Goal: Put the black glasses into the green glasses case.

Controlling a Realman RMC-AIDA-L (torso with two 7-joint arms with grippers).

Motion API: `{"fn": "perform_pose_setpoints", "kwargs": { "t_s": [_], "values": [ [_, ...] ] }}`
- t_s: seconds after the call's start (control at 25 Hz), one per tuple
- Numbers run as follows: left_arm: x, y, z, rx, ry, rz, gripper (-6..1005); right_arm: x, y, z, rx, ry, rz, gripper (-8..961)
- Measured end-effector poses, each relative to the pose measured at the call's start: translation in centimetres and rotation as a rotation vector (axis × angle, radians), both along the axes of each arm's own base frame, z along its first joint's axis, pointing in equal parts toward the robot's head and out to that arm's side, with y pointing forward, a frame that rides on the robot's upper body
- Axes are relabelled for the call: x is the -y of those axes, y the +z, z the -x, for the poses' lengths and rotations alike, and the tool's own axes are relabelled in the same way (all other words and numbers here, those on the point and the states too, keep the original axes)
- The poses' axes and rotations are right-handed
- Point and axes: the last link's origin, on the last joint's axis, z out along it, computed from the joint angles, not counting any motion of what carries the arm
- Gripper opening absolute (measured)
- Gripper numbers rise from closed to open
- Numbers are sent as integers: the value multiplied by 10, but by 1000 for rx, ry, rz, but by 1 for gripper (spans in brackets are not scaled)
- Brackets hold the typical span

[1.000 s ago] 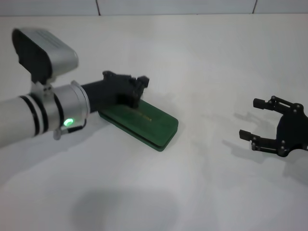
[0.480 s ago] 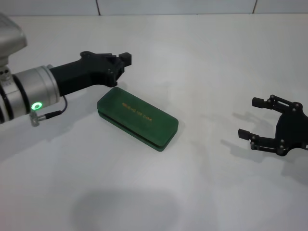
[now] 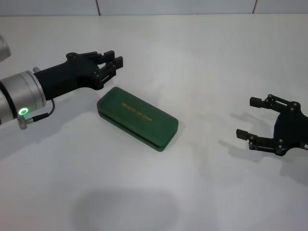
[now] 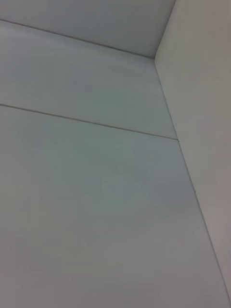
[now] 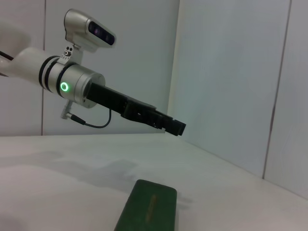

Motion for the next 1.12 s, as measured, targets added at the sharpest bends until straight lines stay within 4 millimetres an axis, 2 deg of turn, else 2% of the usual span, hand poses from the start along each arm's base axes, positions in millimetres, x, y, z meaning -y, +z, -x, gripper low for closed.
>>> {"fn": "perform_pose_setpoints", "kwargs": {
  "t_s": [0.2,0.4,0.64,0.76,0.92,1.12],
  "values": [
    [6,-2,-1,-20,-45,32,163,1,0,0,-3,4,3,817],
    [11,0,1,-51,-100,28,359,-2,2,2,-9,-1,9,817],
    [28,19,14,-91,-196,28,638,-5,18,19,-64,45,63,817],
    [46,28,24,-84,-215,67,859,1,24,26,-85,102,105,817],
    [70,27,41,-100,-209,94,862,9,17,27,-80,124,163,817],
    [98,17,58,-127,-187,83,866,18,-5,18,-43,76,208,817]
  ]
}}
